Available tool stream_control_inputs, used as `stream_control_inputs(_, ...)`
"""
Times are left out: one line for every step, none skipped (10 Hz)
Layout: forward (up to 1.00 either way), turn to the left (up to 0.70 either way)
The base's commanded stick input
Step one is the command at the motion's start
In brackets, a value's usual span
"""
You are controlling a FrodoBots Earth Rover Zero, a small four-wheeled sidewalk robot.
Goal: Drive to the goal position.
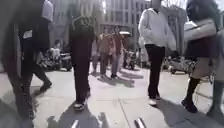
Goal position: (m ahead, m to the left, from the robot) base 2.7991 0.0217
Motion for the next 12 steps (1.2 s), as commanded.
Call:
stream_control_inputs(0.85,0.01)
stream_control_inputs(0.85,0.01)
stream_control_inputs(0.85,0.01)
stream_control_inputs(0.85,0.01)
stream_control_inputs(0.85,0.01)
stream_control_inputs(0.85,0.03)
stream_control_inputs(0.85,0.09)
stream_control_inputs(0.85,0.16)
stream_control_inputs(0.85,0.22)
stream_control_inputs(0.85,0.11)
stream_control_inputs(0.85,0.04)
stream_control_inputs(0.85,0.04)
